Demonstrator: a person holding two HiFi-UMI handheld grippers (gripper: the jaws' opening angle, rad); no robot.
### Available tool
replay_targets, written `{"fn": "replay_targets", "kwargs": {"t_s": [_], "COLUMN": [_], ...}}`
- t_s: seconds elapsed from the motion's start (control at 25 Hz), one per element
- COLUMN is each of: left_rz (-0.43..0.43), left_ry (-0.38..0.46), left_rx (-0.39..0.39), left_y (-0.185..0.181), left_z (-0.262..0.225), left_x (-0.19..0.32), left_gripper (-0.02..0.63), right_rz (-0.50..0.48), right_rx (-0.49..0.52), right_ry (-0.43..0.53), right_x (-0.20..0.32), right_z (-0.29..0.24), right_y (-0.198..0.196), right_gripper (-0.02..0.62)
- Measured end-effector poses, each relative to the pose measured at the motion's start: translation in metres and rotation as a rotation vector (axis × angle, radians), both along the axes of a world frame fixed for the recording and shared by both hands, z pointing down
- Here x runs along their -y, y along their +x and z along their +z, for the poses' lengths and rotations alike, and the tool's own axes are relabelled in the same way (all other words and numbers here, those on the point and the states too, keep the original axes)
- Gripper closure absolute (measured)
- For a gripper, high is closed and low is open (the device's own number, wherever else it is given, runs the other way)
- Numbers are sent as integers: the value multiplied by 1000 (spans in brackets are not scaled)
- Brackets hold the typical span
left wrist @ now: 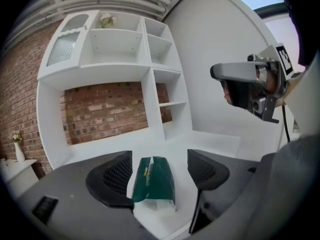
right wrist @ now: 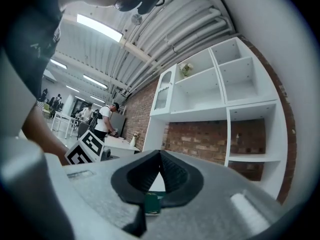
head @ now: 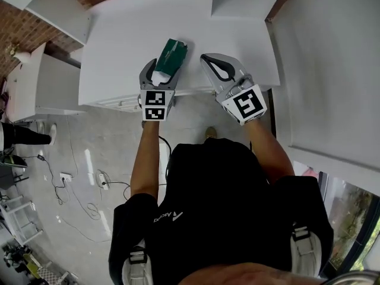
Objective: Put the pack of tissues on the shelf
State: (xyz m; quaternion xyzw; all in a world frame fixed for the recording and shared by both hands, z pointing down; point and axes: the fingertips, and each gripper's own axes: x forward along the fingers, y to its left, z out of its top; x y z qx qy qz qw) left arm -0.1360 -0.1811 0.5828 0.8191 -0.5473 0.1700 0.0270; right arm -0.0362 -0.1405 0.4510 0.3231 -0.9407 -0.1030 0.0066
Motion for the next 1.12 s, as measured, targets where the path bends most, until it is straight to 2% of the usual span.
{"fn": "replay_targets", "kwargs": {"t_s": [0.24,0.44,0.8,0.92,1.04,1.12], "left_rz": [6,27,30,36,20,10], "left_ry": [-160,-286,-386,-411,-409,-399], "left_rx": [88,120,142,146,152,151], "left_y": [-6,-12,-21,-20,-21,-21], "left_z": [49,89,124,132,133,132], "left_x": [26,36,52,53,52,53], "left_gripper": [195,148,137,141,255,289], "right_rz": [-7,19,49,55,64,70], "right_rx": [6,-4,-25,-32,-34,-34], "right_ry": [-29,-51,-87,-89,-93,-98], "right_x": [28,42,50,52,53,55], "right_z": [8,15,23,28,30,33], "right_y": [-1,-1,-9,-8,-5,-1], "right_gripper": [594,594,594,594,594,594]}}
